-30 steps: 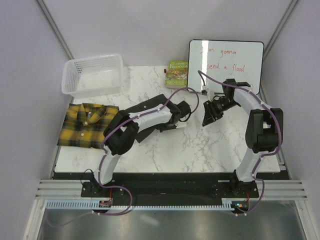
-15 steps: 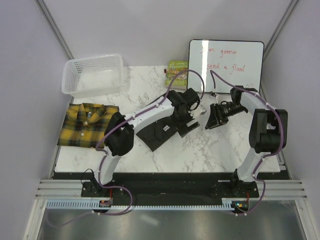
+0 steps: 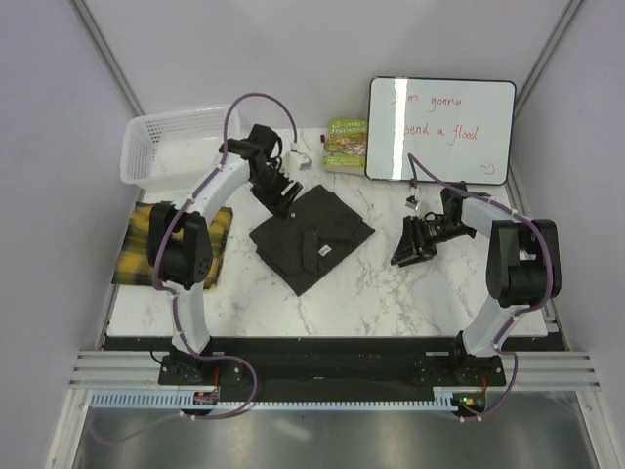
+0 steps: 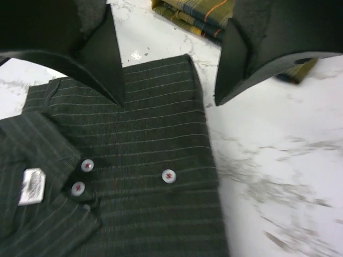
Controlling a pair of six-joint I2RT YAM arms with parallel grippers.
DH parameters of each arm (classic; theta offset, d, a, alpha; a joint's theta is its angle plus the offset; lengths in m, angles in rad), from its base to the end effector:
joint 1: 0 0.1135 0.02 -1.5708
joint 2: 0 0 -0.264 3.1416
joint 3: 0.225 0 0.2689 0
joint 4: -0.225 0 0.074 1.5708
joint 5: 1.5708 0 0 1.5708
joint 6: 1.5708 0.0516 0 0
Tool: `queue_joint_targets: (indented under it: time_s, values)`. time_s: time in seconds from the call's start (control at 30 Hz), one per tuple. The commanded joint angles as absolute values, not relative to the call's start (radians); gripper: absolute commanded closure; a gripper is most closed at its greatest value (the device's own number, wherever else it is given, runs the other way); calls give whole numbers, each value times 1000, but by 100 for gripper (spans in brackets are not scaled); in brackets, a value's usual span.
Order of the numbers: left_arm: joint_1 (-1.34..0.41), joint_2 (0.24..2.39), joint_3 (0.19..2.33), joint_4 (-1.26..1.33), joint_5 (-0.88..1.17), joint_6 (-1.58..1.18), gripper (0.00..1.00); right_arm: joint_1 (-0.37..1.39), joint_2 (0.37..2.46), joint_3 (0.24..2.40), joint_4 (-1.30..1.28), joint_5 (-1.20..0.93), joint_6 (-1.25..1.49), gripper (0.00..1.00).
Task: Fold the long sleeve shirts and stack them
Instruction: Fold the shirt
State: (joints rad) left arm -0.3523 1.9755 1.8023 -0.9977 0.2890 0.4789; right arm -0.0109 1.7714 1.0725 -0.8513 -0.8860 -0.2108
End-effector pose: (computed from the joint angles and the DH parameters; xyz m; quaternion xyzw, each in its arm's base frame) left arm 0.4084 -0.1658 0.2564 0.4177 0.8758 -0.1284 0.2051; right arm 0.3145 0.0365 0.1429 -0.0945 0.8985 0.4250 0.0567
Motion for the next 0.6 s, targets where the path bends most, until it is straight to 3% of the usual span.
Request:
queue_joint_targets:
  time_s: [0.0,0.13,0.23,0.27,0.3,0.43,0.47,0.57]
  values:
    - [-407,2006,1695,-999,283,660,32,-11,1732,1035,-808,-913,-175,50]
    - [-407,2020,1553,-973,219,621,45,-11,1712,1020,-807,-904,-172,52]
    - [-454,1988,1442,-988,279,549,66,-11,1707,1026,-808,-888,-169,52]
    - [-519,1976,1416,-992,300,491,79,-12,1707,1035,-808,-865,-167,53]
    - [-564,1955,1385,-1012,361,459,82,-14,1709,1040,-808,-853,-167,53]
    - [-817,1878,1434,-1019,598,286,78,-20,1726,1066,-804,-792,-158,55]
    - [-883,1867,1462,-1009,642,237,70,-20,1735,1083,-804,-785,-155,55]
    - [-884,1806,1542,-942,758,171,60,-20,1741,1120,-799,-765,-140,55]
